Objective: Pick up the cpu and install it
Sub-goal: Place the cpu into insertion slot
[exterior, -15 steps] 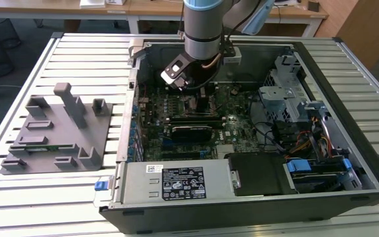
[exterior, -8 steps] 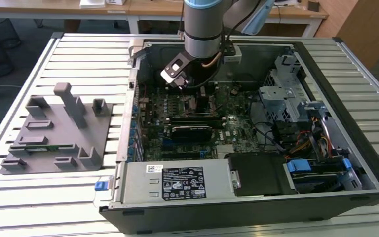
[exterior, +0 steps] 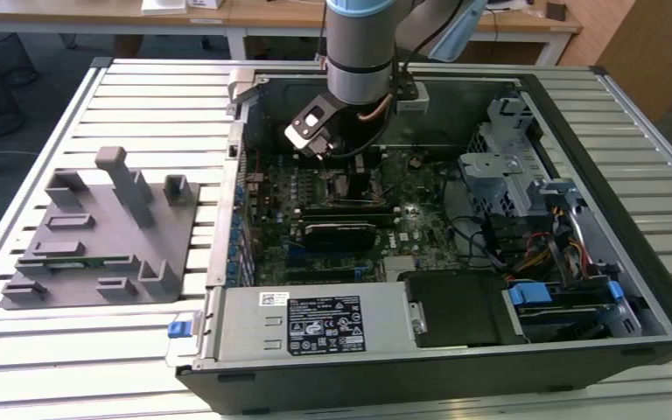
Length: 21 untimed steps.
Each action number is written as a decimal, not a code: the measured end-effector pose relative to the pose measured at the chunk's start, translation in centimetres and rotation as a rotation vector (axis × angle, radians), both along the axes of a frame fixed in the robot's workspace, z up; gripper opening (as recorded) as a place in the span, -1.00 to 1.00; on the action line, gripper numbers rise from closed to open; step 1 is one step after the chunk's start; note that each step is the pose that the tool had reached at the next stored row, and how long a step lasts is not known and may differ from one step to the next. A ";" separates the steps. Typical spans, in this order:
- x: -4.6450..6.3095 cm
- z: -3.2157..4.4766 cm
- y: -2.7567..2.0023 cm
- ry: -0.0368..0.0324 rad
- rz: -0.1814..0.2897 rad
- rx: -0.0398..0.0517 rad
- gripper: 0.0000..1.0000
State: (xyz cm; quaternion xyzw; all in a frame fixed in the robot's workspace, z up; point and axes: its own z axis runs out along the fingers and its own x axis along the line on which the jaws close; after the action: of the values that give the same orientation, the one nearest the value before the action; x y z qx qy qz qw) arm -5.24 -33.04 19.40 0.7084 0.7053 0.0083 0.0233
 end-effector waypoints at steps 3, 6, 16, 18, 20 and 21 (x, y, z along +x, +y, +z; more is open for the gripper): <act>0.0 0.00 0.00 0.0000 0.000 0.0000 0.07; 0.0 0.00 -0.01 0.0000 0.000 0.0000 0.07; 0.0 0.29 0.00 0.0000 -0.001 -0.0001 0.22; 0.0 0.50 0.00 0.0000 -0.001 0.0000 0.18; 0.0 0.72 0.00 0.0000 -0.001 0.0000 0.07; 0.0 0.82 0.01 0.0001 -0.001 0.0000 -0.05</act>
State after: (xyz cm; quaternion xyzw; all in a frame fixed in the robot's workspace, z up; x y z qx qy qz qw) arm -5.22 -33.03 20.23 0.7086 0.7052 0.0082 0.0233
